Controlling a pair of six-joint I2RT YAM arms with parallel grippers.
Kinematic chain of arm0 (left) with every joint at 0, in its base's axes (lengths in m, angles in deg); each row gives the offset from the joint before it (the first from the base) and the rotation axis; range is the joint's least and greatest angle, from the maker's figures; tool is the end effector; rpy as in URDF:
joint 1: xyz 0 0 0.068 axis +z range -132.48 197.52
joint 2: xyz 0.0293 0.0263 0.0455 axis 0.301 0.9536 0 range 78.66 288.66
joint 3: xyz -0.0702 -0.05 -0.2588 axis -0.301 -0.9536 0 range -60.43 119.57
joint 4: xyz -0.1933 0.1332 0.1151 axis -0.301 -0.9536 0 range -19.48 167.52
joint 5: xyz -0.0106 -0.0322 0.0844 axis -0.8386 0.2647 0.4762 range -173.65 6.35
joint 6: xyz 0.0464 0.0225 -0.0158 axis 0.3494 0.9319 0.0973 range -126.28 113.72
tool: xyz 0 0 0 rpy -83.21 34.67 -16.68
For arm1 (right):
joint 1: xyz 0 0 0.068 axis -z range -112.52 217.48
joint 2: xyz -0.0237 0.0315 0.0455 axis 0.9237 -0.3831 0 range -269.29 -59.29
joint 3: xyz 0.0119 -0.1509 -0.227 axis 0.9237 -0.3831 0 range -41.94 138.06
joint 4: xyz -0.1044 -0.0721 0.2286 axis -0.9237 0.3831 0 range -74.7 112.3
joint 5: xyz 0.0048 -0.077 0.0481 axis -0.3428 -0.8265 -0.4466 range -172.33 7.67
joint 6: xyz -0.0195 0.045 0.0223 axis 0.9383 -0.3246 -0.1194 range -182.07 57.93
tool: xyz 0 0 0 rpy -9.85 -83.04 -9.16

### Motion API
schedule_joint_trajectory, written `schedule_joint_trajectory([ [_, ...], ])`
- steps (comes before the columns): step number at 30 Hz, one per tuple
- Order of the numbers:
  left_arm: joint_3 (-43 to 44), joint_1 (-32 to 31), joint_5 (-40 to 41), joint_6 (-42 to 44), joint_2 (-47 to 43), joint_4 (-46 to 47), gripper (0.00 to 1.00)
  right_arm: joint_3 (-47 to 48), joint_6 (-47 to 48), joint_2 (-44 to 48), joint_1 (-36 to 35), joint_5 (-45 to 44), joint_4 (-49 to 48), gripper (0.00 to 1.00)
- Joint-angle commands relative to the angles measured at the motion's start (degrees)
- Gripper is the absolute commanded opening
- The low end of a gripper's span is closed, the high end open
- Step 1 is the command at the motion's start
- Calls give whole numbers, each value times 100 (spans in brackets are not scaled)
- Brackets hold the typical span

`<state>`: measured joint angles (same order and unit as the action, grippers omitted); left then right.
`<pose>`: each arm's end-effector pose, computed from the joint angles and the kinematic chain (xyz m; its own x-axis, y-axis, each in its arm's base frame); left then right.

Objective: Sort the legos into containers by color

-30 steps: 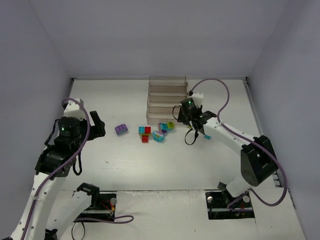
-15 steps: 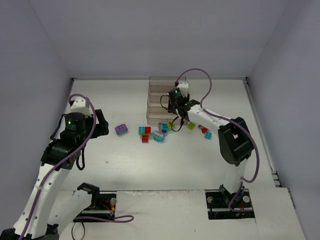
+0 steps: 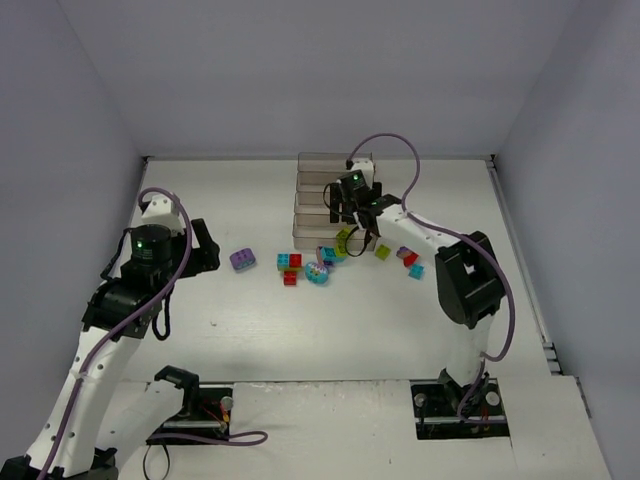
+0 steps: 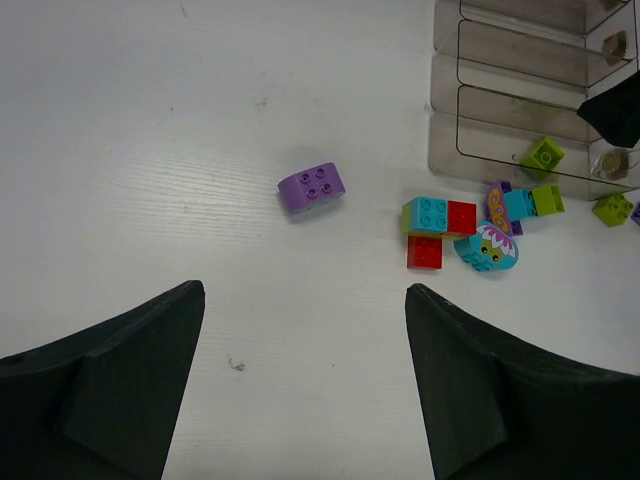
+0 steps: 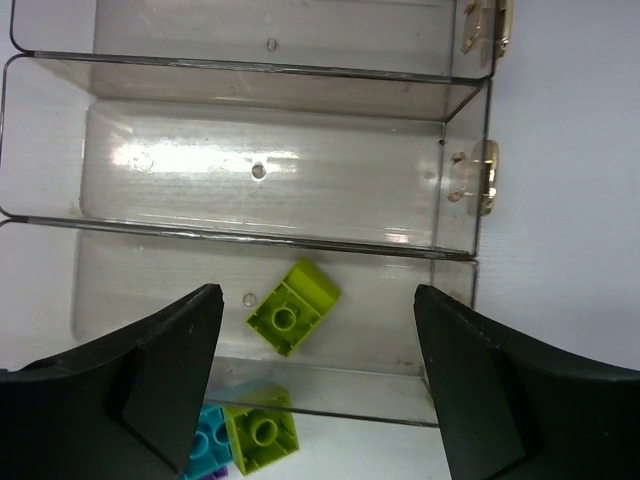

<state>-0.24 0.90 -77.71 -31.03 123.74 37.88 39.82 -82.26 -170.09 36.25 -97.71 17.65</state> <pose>0.1488 -0.0405 0.3768 -0.4428 -0.3025 -0.8441 0.0098 0.9397 -0.3419 0.3893 0.2250 0.2375 -0.5237 0.0716 -0.8489 -0.1337 0.9772 0.1649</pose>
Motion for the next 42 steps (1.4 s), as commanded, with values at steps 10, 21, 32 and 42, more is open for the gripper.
schedule_joint_trajectory([
  [10, 38, -34, -259, -188, 133, 387, 75, -1881, 2439, 2535, 1311, 2627, -691, 68],
  [21, 29, -34, -409, -223, 159, 281, 75, -3025, 3319, 2460, 1470, 3321, -1342, 61],
  [32, -42, -34, -426, -232, 124, 70, 75, -2849, 3486, 1694, 1584, 3585, -1448, 63],
  [42, -86, -34, -391, -223, 124, 44, 75, -2709, 3548, 1246, 1716, 3445, -1615, 63],
])
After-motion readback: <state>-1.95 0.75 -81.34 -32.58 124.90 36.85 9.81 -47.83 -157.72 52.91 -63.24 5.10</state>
